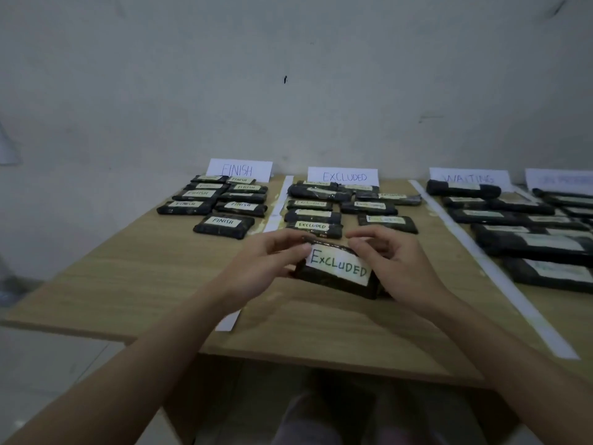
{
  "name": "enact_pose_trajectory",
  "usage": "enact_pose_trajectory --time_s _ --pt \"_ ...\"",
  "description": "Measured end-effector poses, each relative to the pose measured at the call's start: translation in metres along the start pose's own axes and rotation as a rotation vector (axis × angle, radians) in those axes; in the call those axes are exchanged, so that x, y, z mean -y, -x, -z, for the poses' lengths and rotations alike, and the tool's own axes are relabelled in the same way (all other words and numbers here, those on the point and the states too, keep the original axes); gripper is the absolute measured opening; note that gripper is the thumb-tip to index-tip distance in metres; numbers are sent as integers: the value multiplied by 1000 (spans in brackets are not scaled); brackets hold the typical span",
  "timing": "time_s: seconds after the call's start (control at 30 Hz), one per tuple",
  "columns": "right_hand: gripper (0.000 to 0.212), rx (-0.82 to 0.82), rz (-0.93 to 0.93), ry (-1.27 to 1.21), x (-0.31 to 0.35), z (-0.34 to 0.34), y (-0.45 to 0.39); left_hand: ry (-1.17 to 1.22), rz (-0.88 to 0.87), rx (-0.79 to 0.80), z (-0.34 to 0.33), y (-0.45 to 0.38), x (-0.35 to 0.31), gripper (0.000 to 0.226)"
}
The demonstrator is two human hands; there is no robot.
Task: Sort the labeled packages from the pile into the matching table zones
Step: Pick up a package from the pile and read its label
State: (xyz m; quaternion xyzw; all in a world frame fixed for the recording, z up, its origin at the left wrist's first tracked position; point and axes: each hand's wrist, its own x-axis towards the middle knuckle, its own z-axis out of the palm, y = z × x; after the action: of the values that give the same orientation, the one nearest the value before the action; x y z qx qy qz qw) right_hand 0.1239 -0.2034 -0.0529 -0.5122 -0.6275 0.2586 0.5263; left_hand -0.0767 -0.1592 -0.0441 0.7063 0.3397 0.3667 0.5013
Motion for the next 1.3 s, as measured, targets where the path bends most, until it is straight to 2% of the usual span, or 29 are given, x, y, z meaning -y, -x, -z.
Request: enact_pose_trajectory --time_s 0.1,0.23,0.4,0.47,0.53,0.6,0.67,0.77,0.93,1.13,1.3 --pt "5 -130 -68 -122 5 0 -12 159 7 -78 -6 -10 -1 20" --pt "22 -224 -145 -256 4 3 -26 292 3 -142 -5 -22 -1 24" --pt "9 -228 -101 -235 0 2 -37 297 10 -182 1 -34 2 24" --pt "16 -244 -40 -89 -1 -1 -40 276 7 -196 4 -38 2 22" --pt "25 -260 174 213 -4 -6 -42 243 6 -202 8 -42 3 22" --pt "35 -173 472 601 -11 -10 -45 226 9 -217 13 -46 5 23" --pt "48 -83 586 879 -18 -15 -49 218 30 -237 18 -50 9 24" --pt "56 27 533 958 -27 -23 -57 170 80 -243 26 -52 17 27" --pt "46 203 287 836 -35 -34 -66 -85 88 -427 37 -50 31 37" --pt "49 368 161 881 -50 -39 -75 -266 22 -365 38 -49 37 39" --pt "53 318 240 914 -52 -28 -70 -344 -61 -292 20 -53 35 37"
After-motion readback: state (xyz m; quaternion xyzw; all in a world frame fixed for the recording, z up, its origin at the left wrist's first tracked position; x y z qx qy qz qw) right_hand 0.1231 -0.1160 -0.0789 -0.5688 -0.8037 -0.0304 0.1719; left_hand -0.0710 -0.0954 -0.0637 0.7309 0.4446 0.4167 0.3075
